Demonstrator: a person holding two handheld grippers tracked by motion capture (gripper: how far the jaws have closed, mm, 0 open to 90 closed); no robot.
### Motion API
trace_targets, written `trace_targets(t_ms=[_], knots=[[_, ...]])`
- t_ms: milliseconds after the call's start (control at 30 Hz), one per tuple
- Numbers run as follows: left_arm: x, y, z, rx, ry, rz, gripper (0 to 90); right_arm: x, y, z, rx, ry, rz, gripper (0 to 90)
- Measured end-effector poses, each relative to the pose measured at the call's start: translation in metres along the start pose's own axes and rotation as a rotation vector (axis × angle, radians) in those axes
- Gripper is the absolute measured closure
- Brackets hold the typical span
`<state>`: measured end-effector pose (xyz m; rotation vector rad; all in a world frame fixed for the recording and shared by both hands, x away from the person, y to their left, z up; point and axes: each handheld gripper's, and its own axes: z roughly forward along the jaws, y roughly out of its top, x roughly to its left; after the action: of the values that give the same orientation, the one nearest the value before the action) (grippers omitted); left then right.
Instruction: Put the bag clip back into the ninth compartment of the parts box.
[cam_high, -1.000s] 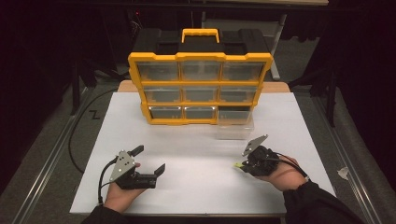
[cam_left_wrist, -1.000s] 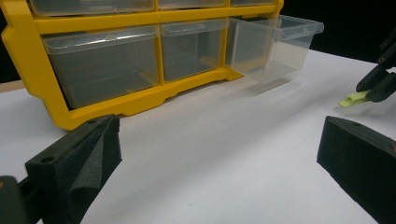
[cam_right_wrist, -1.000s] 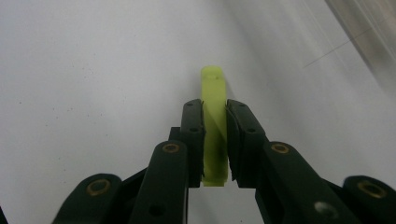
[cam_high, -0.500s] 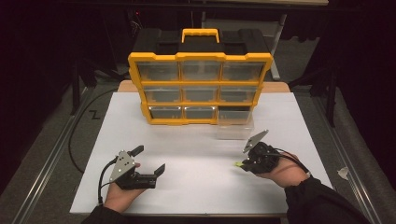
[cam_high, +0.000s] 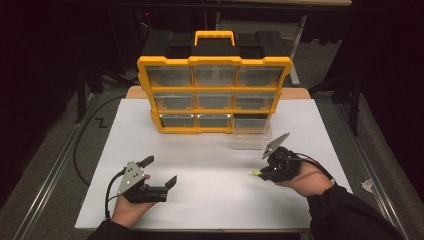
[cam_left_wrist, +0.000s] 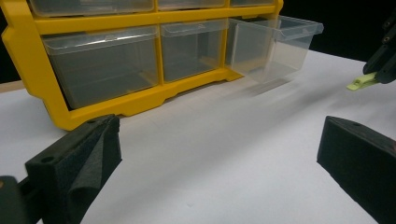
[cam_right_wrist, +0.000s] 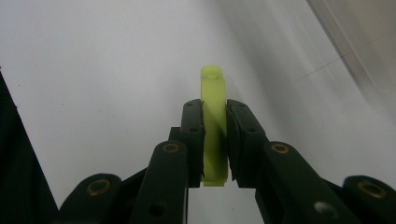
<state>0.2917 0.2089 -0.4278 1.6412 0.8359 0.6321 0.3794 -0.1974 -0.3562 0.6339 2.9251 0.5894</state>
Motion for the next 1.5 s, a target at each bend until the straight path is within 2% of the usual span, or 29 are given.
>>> trace_targets(t_ms=[400, 1500], knots=[[0.000, 0.000, 0.000, -0.002, 0.000, 0.000, 0.2, -0.004, 0.007, -0.013, 0.000, 0.005, -0.001, 80.0], [0.001, 0.000, -0.001, -0.006, -0.005, 0.000, 0.2, -0.012, 0.033, -0.043, -0.012, -0.039, -0.036, 80.0]])
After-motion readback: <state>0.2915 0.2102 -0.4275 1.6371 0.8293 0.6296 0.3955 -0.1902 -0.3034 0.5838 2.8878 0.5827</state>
